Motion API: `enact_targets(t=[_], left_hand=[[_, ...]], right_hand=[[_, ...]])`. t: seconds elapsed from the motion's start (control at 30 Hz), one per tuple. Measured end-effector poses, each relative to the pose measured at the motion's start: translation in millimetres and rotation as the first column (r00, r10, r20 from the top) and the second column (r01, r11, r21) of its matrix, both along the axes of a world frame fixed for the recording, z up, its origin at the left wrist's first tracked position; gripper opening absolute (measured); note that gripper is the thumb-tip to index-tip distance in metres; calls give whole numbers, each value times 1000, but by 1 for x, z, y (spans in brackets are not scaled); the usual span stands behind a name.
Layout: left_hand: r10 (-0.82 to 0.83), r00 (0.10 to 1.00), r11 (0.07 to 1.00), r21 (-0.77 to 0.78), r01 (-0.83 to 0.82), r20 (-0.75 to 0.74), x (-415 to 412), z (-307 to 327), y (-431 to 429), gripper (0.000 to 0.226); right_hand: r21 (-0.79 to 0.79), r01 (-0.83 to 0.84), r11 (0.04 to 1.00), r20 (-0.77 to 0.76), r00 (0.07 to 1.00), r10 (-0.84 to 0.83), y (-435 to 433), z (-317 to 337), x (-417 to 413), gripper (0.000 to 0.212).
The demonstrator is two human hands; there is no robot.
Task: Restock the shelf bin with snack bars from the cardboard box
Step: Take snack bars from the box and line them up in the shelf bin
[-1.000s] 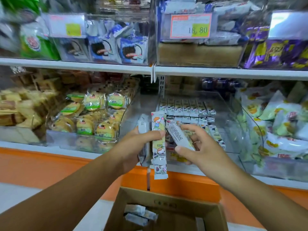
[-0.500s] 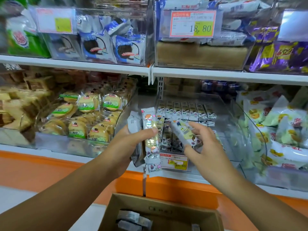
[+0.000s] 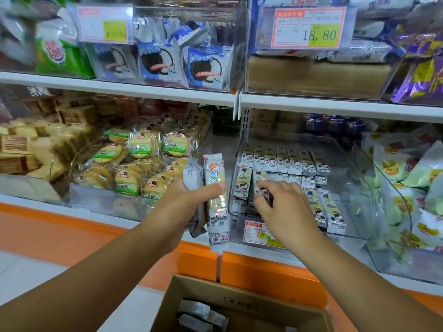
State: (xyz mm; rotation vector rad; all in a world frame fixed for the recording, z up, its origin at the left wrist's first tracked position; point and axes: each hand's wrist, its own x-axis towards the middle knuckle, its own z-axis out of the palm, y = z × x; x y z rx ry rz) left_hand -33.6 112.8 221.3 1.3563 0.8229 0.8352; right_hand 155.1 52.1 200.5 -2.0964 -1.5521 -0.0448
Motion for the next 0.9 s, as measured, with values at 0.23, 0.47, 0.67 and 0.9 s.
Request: enact_targets(t=[0.23,0.47,0.67,0.9], left_hand=[[-11,1000,1000,2,11,-6,-2,-2,-3,26],[-4,998,1000,3,4,-56,7,6,-12,20],[-97,995,995,15,97,-18,14,8,-23,45],[-128,991,992,19,129,-35,16,7,-29,53]], right_hand=[[-71,-90,993,-23,996,89,1,-1,7,44],[198,-175,964,-293,928,228,-28,21,-11,28],[173,-286,943,-664,673,326,-57,23,-39,44],[174,-163,971,-687,687,238,-59,19,-41,46]])
